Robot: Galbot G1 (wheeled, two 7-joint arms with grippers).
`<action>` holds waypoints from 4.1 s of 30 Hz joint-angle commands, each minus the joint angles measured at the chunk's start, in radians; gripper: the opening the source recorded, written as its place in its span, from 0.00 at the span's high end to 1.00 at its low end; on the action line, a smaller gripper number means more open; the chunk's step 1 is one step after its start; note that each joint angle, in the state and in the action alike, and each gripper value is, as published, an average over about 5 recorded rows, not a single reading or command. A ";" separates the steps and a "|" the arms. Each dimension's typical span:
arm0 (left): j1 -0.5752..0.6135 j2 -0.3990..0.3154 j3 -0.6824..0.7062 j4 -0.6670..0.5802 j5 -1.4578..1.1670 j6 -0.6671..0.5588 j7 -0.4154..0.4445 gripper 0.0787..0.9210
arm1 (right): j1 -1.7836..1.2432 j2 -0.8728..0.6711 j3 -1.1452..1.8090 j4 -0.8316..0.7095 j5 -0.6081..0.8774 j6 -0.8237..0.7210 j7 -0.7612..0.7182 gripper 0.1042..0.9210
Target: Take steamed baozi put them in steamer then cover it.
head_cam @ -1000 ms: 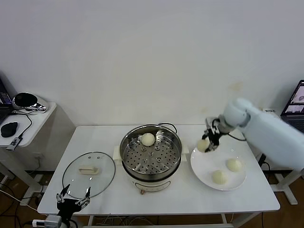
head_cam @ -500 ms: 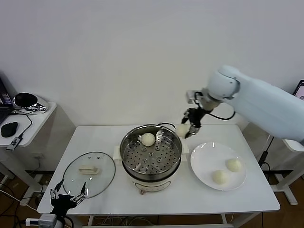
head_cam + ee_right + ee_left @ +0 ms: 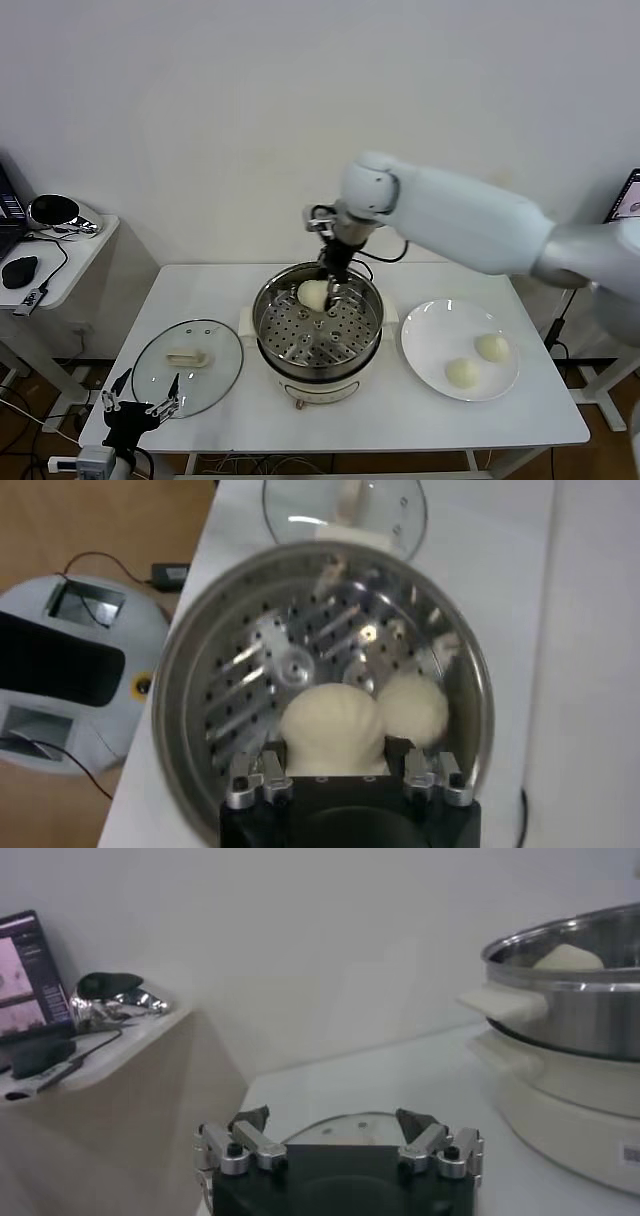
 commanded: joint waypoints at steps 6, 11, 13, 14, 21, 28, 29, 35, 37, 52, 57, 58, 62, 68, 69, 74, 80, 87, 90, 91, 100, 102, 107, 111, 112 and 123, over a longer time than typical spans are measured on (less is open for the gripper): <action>-0.010 -0.001 0.005 0.001 -0.015 -0.001 0.002 0.12 | -0.075 0.262 -0.047 -0.231 -0.002 -0.027 0.035 0.40; -0.014 0.000 0.010 0.009 -0.016 -0.001 0.002 0.12 | -0.115 0.289 -0.021 -0.282 -0.038 -0.028 0.051 0.40; -0.015 0.000 0.012 0.012 -0.016 -0.001 0.002 0.12 | -0.123 0.290 -0.020 -0.290 -0.049 -0.028 0.052 0.40; -0.015 0.000 0.013 0.013 -0.016 -0.001 0.002 0.12 | -0.125 0.289 -0.023 -0.291 -0.053 -0.027 0.051 0.40; -0.018 -0.006 0.021 0.014 -0.009 -0.001 0.002 0.12 | -0.148 0.289 -0.009 -0.306 -0.070 -0.027 0.060 0.39; -0.016 -0.010 0.023 0.012 -0.005 0.000 0.004 0.12 | -0.139 0.268 0.015 -0.290 -0.075 -0.026 0.064 0.19; -0.016 -0.010 0.022 0.012 -0.006 0.000 0.004 0.12 | -0.132 0.259 0.018 -0.278 -0.070 -0.026 0.063 0.16; -0.016 -0.026 0.021 0.003 -0.006 0.008 0.009 0.12 | -0.057 0.112 0.016 -0.120 -0.041 -0.002 0.042 0.12; -0.011 -0.030 0.022 -0.002 -0.005 0.008 0.010 0.12 | -0.026 0.022 0.038 -0.030 -0.040 0.007 0.031 0.12; 0.034 -0.085 0.024 -0.065 -0.009 0.040 0.034 0.12 | -0.048 -0.672 0.187 0.360 -0.206 0.187 -0.106 0.12; 0.059 -0.095 0.029 -0.073 -0.001 0.038 0.032 0.12 | -0.235 -0.791 0.275 0.401 -0.342 0.232 -0.115 0.12; 0.063 -0.096 0.029 -0.074 0.000 0.038 0.032 0.12 | -0.272 -0.803 0.293 0.407 -0.364 0.236 -0.114 0.12; 0.076 -0.101 0.030 -0.075 0.004 0.037 0.030 0.12 | -0.432 -0.821 0.357 0.421 -0.438 0.246 -0.105 0.12; 0.088 -0.107 0.033 -0.065 0.013 0.034 0.027 0.12 | -0.545 -0.791 0.378 0.380 -0.510 0.256 -0.090 0.12; 0.089 -0.109 0.034 -0.063 0.014 0.034 0.026 0.12 | -0.551 -0.783 0.372 0.368 -0.513 0.256 -0.089 0.12; 0.099 -0.115 0.045 -0.057 0.014 0.034 0.026 0.12 | -0.559 -0.737 0.328 0.295 -0.521 0.256 -0.073 0.12; 0.099 -0.116 0.046 -0.042 0.017 0.034 0.025 0.12 | -0.563 -0.669 0.327 0.221 -0.561 0.269 -0.059 0.12; 0.085 -0.118 0.043 -0.019 0.020 0.035 0.025 0.12 | -0.562 -0.619 0.328 0.148 -0.597 0.297 -0.049 0.12; 0.074 -0.120 0.044 -0.012 0.024 0.035 0.026 0.12 | -0.565 -0.609 0.329 0.137 -0.604 0.302 -0.049 0.12; 0.072 -0.120 0.044 -0.010 0.024 0.035 0.026 0.12 | -0.567 -0.608 0.328 0.136 -0.605 0.303 -0.050 0.12; 0.058 -0.117 0.041 0.015 0.025 0.035 0.027 0.12 | -0.576 -0.579 0.332 0.088 -0.619 0.314 -0.040 0.12; 0.055 -0.117 0.041 0.021 0.025 0.035 0.027 0.12 | -0.578 -0.570 0.333 0.076 -0.617 0.316 -0.032 0.12; 0.052 -0.119 0.043 0.033 0.024 0.032 0.025 0.12 | -0.580 -0.554 0.331 0.057 -0.609 0.315 -0.016 0.12; 0.046 -0.119 0.048 0.043 0.027 0.032 0.024 0.12 | -0.583 -0.544 0.336 0.044 -0.605 0.314 -0.008 0.12; 0.044 -0.119 0.049 0.045 0.027 0.033 0.025 0.12 | -0.583 -0.542 0.336 0.039 -0.602 0.314 -0.006 0.12; 0.031 -0.111 0.050 0.052 0.025 0.034 0.026 0.12 | -0.578 -0.545 0.337 0.032 -0.582 0.304 -0.023 0.36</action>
